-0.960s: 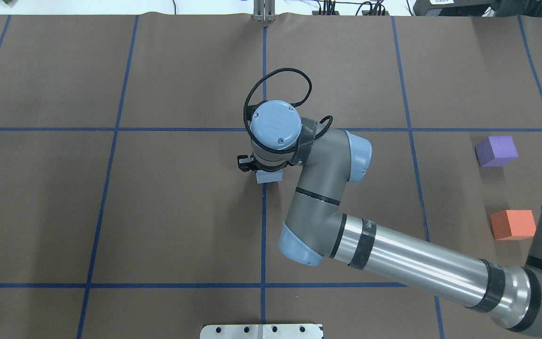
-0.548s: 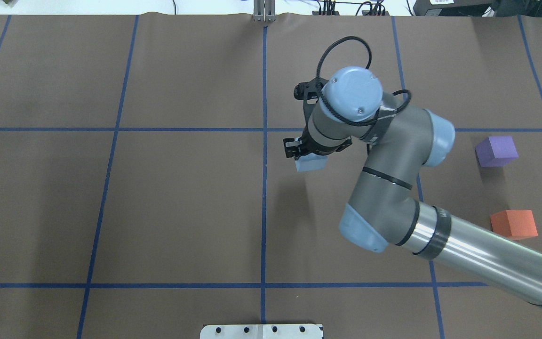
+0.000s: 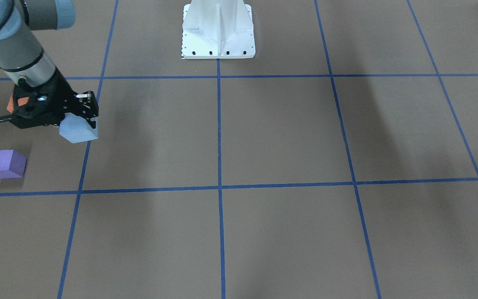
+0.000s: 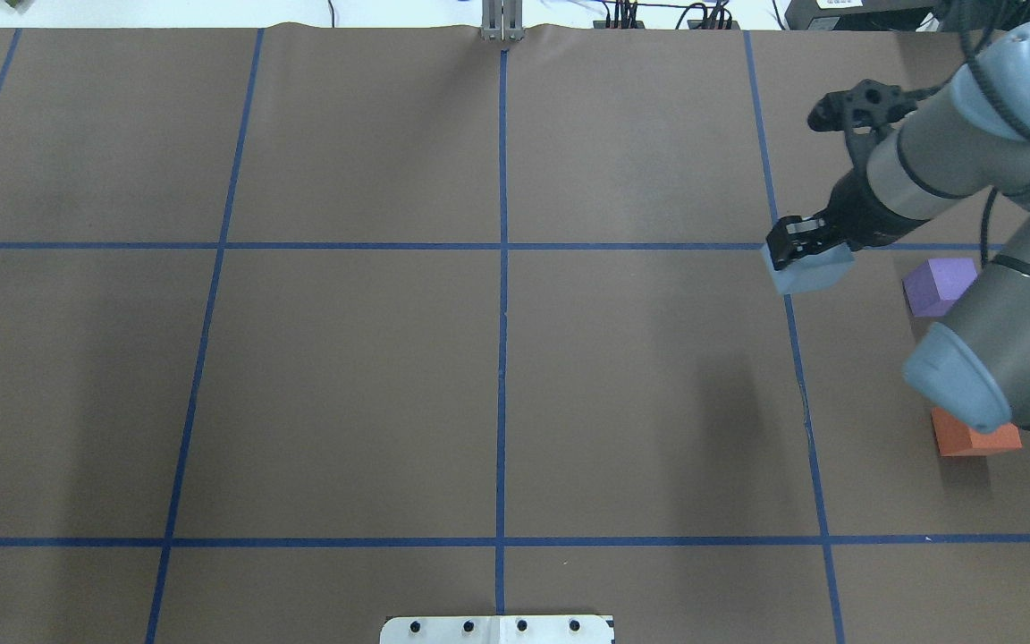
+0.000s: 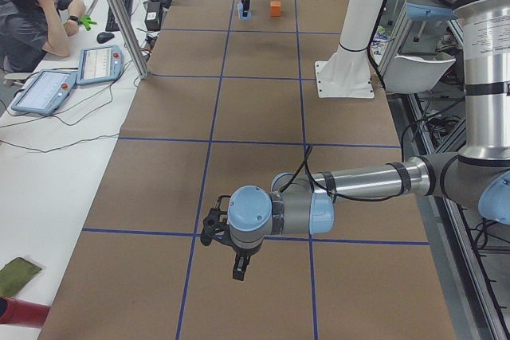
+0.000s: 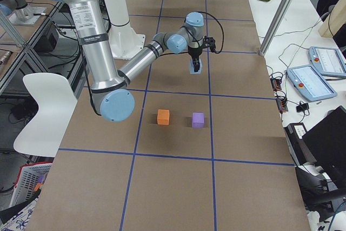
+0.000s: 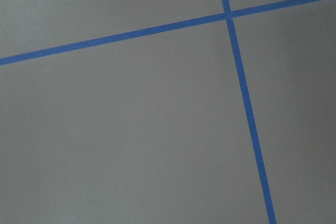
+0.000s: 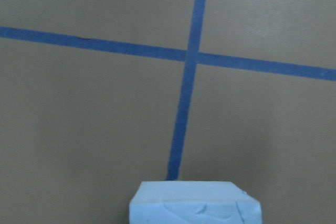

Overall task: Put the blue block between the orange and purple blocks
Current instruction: 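Lift and carry the cube with the right gripper toward the purple cube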

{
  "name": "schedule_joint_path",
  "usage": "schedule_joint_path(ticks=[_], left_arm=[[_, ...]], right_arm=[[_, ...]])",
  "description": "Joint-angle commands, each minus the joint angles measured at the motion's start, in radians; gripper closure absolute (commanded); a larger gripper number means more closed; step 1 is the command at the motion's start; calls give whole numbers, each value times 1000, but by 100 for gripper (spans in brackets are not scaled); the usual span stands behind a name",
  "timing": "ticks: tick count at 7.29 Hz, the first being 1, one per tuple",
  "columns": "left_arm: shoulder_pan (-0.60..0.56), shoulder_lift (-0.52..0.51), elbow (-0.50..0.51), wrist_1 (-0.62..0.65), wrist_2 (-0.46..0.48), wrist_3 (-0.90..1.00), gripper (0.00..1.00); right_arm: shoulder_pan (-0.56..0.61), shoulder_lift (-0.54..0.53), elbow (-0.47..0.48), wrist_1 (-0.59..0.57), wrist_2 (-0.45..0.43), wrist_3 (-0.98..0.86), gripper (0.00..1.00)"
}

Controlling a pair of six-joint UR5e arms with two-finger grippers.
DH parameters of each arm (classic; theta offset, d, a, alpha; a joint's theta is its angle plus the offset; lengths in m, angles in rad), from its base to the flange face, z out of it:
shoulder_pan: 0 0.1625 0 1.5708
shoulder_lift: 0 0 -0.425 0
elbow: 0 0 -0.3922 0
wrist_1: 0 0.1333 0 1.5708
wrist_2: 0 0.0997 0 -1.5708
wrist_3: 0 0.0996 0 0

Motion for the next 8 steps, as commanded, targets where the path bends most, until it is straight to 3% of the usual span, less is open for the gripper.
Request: schedule_joint_path(ticks=[1,3,6,8], left_arm=[[0,0,-6,-1,0,-1,0],[0,0,-15,-1,0,-1,0],[0,1,-19,-1,0,-1,0],[0,0,-21,-1,0,-1,0]], right_arm=[[81,-229,30,149,6,2,70],[95,-316,-34,293,6,4,69],[95,-353,-237,638,6,127,69],[89,-358,-271,718,8,221,69]])
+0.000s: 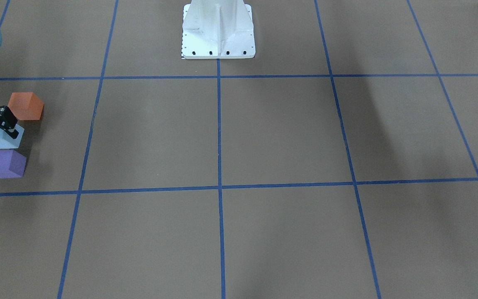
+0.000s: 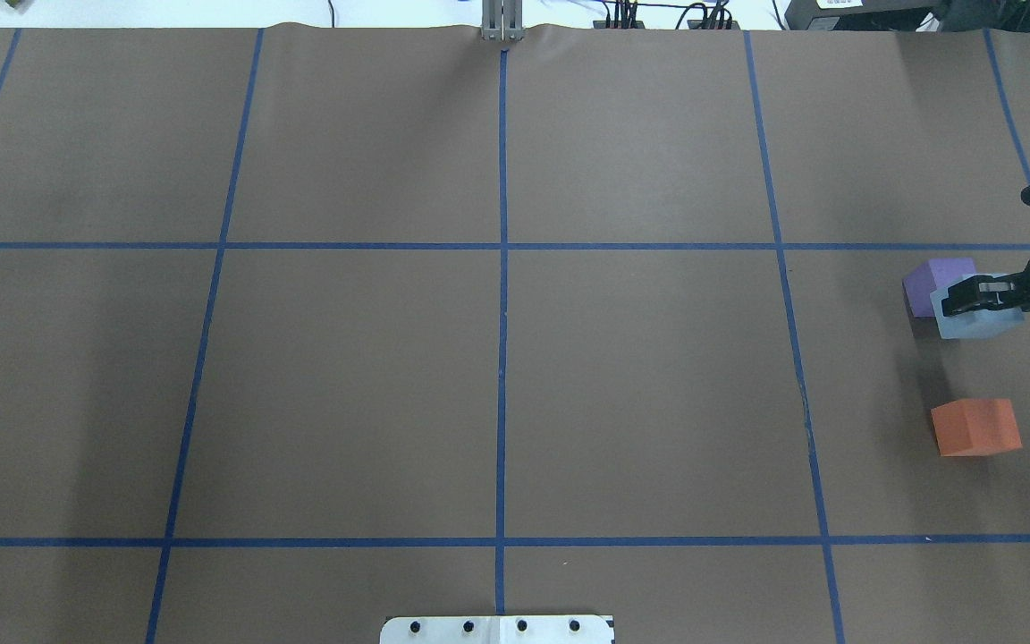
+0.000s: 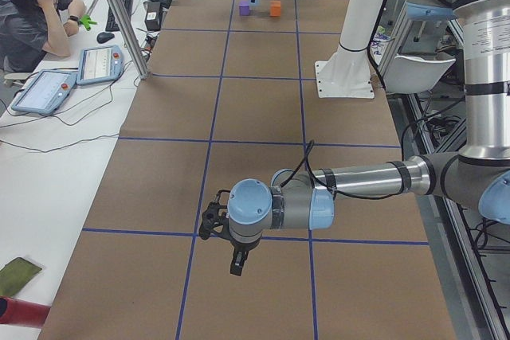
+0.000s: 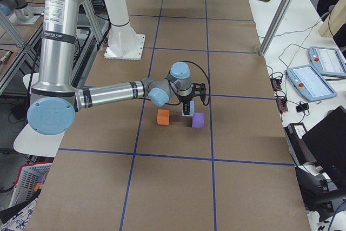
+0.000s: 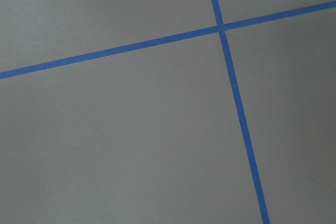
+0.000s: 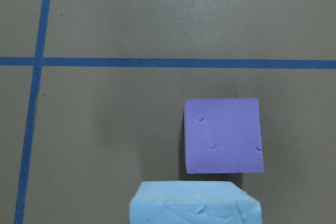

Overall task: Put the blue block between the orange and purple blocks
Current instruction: 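Lower the cube between the purple and orange cubes with the right gripper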

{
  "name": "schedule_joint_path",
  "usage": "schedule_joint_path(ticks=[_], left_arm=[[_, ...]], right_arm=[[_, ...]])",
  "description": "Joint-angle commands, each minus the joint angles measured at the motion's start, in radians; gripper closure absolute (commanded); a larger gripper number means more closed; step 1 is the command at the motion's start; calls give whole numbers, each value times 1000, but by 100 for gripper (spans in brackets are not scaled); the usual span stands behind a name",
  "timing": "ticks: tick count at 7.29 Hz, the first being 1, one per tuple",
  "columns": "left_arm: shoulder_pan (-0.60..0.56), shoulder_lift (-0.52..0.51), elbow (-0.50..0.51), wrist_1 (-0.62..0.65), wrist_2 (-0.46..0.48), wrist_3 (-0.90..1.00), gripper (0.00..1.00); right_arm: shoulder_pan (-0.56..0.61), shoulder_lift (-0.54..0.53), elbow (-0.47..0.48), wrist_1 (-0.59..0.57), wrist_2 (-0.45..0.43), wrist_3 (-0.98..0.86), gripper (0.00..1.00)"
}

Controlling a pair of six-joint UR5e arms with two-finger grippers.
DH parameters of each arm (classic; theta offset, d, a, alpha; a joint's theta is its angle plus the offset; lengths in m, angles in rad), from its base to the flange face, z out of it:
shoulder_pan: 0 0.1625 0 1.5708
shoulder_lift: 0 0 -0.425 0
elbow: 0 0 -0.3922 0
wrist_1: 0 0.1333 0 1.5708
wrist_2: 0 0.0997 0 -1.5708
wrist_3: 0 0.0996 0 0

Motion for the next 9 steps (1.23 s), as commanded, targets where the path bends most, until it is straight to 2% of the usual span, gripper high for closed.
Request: schedule_joint_path(ticks=[1,5,6,7,8,9], left_arm=[[0,0,-6,0,0,0,0],[0,0,-6,2,0,0,0],[0,1,-6,2,0,0,0],[0,1,-6,0,0,0,0],[0,1,-6,0,0,0,0],[0,1,-6,0,0,0,0]], right_arm=[[-25,-4,-50,56,-6,55,68],[-120,-4,-64,57,-74,109,57],[-120,-5,-64,57,-89,103,42],[-124,-19,-64,57,-109,86,18],[-123,-24,-55,57,-114,39,1],[-121,-31,-45,57,-115,2,1]])
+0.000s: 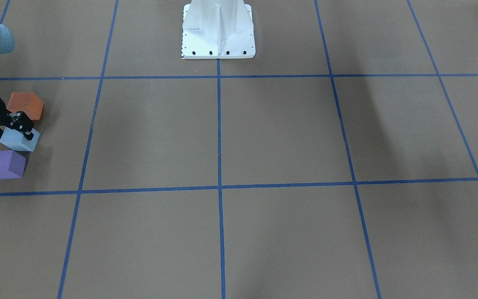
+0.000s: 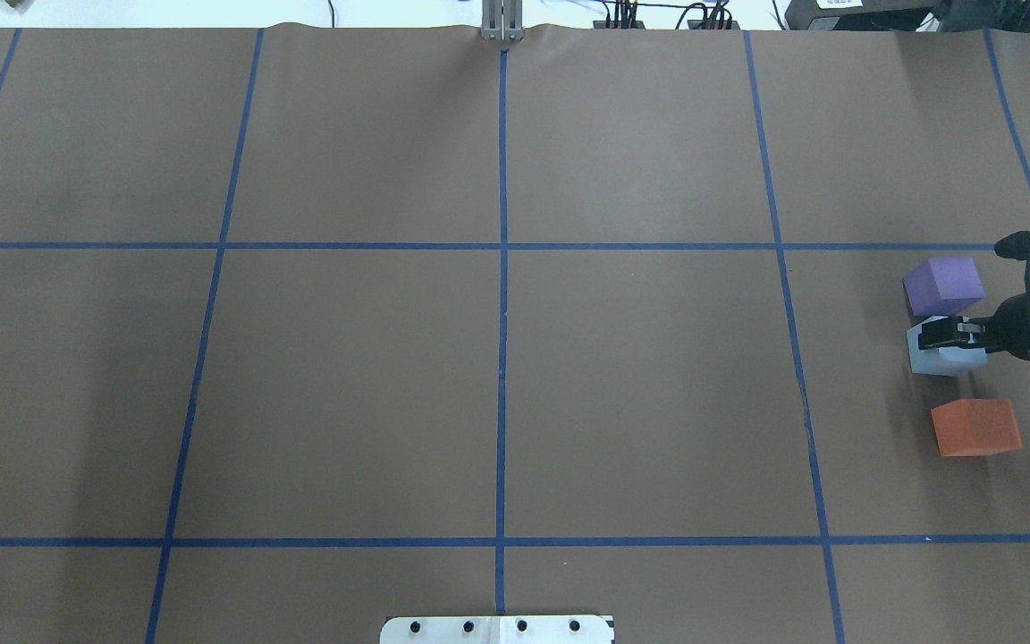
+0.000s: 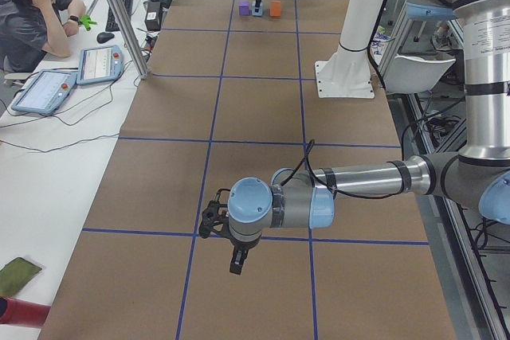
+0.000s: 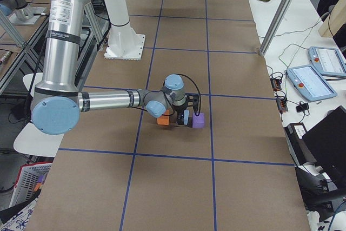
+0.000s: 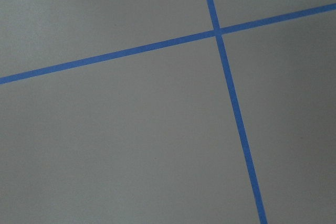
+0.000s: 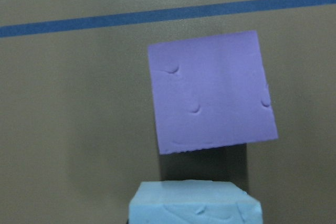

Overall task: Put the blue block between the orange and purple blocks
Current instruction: 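Lower the cube between the purple and orange cubes with the right gripper, then open the right gripper and withdraw it from the cubes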

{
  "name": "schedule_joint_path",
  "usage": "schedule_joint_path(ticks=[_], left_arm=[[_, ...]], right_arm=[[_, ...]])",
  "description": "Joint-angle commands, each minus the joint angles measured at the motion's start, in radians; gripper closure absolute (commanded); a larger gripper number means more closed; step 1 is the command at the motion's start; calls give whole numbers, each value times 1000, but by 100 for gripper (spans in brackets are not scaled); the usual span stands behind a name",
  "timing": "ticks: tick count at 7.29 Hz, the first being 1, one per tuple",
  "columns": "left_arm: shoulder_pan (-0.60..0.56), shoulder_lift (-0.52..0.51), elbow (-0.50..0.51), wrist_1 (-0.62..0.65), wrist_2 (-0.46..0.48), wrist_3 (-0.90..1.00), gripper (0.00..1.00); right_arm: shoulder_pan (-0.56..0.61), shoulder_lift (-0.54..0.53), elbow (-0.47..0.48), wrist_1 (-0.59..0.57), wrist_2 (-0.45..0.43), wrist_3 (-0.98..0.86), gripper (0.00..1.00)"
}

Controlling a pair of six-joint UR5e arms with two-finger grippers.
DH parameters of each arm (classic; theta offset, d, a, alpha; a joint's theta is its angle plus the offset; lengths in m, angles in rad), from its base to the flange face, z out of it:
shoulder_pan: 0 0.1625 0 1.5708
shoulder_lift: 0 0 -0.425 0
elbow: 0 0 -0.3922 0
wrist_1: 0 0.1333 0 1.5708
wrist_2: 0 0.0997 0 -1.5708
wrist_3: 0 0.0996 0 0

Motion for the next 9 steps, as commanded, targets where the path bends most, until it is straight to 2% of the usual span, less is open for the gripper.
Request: schedule_joint_path(ticks=[1,2,3,4,7,9], left_arm=[[0,-1,0,0,0,0,0],[0,-1,0,0,0,0,0],[0,-1,0,0,0,0,0],[0,0,0,0,0,0,0],[-2,0,-2,-3,0,11,0],[-2,0,-2,-3,0,12,0]], right_arm=[[2,-11,28,-3,-3,-50,1],[40,-8,56,-18,25,-63,1],[121,-6,59,-56,91,-154,1],[240,0,59,-151,180,-323,1],[527,26,84,-511,257,-875,1],[669,75,131,-821,285,-1140,1]])
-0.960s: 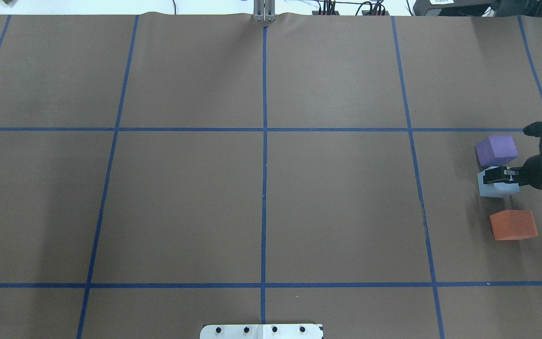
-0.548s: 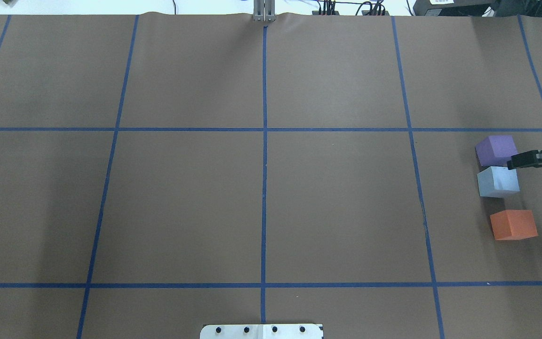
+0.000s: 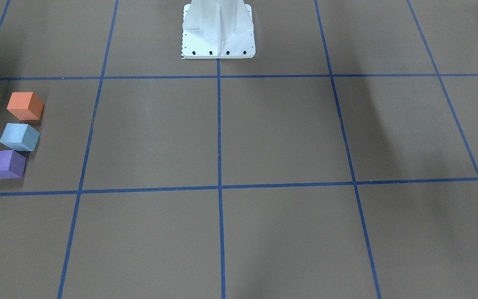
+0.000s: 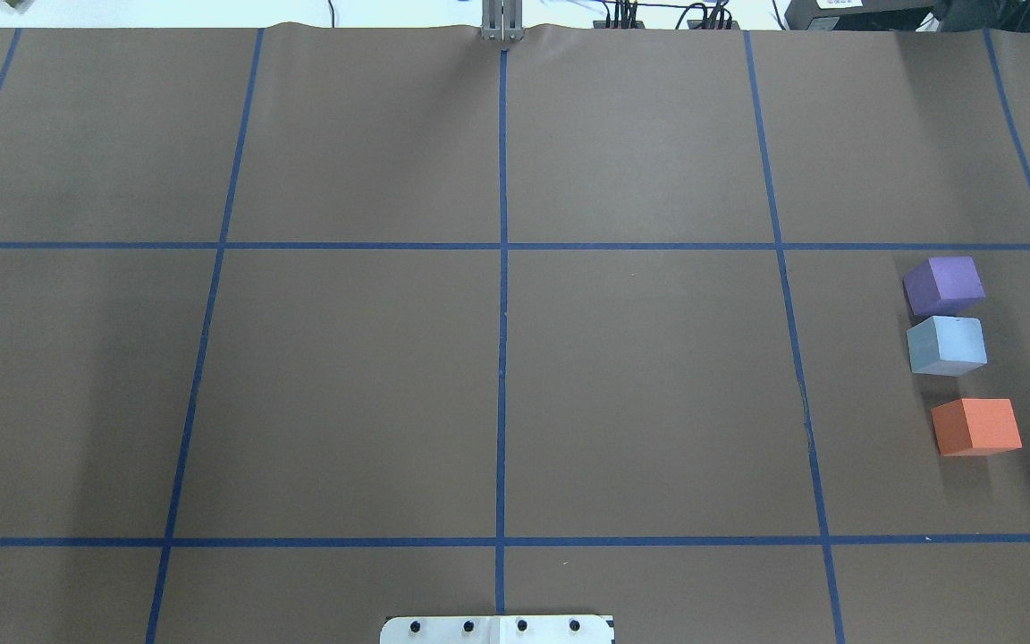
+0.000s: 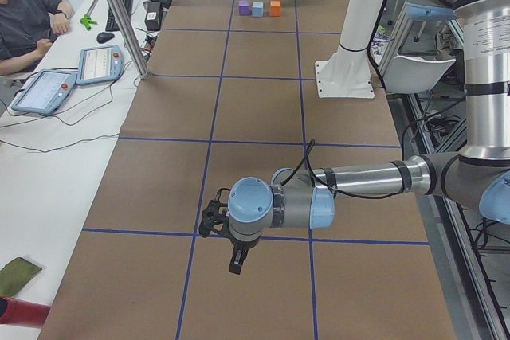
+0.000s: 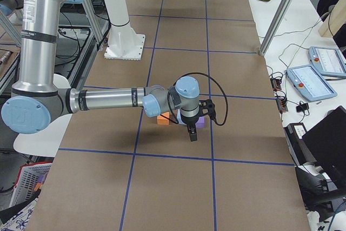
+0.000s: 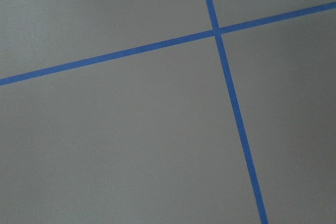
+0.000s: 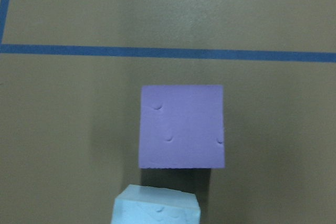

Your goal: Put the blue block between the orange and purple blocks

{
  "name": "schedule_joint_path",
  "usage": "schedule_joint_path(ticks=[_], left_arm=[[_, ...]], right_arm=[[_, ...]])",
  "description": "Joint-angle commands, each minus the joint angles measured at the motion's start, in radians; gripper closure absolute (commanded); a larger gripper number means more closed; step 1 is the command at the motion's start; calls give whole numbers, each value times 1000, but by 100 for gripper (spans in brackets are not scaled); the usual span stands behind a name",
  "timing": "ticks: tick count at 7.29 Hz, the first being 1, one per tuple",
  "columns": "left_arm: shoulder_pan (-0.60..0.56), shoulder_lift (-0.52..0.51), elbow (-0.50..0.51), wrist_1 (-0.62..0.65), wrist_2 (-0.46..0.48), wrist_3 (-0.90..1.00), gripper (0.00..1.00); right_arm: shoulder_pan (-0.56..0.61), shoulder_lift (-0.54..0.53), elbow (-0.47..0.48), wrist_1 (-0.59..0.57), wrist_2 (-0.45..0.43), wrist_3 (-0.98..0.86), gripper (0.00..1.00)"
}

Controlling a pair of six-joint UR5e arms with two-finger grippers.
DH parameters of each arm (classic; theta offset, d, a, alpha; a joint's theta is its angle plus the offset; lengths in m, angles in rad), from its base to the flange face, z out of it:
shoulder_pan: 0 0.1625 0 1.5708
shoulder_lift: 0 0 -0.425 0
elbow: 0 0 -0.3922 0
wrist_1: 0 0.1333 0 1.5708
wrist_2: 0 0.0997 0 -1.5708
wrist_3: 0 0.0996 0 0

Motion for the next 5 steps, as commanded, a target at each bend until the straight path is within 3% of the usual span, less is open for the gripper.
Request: schedule_joint_path(ticks=[1,3,5], left_arm=[[1,0,3,0,2,1,0],[1,-9,0,-61,0,-5,0],[0,-17,-40,36,9,-17,0]], right_arm=[[98,18,24,-250,22,-223,1],[100,-11,26,-247,78,-168,0],[98,-9,33,-243,78,-123,0]])
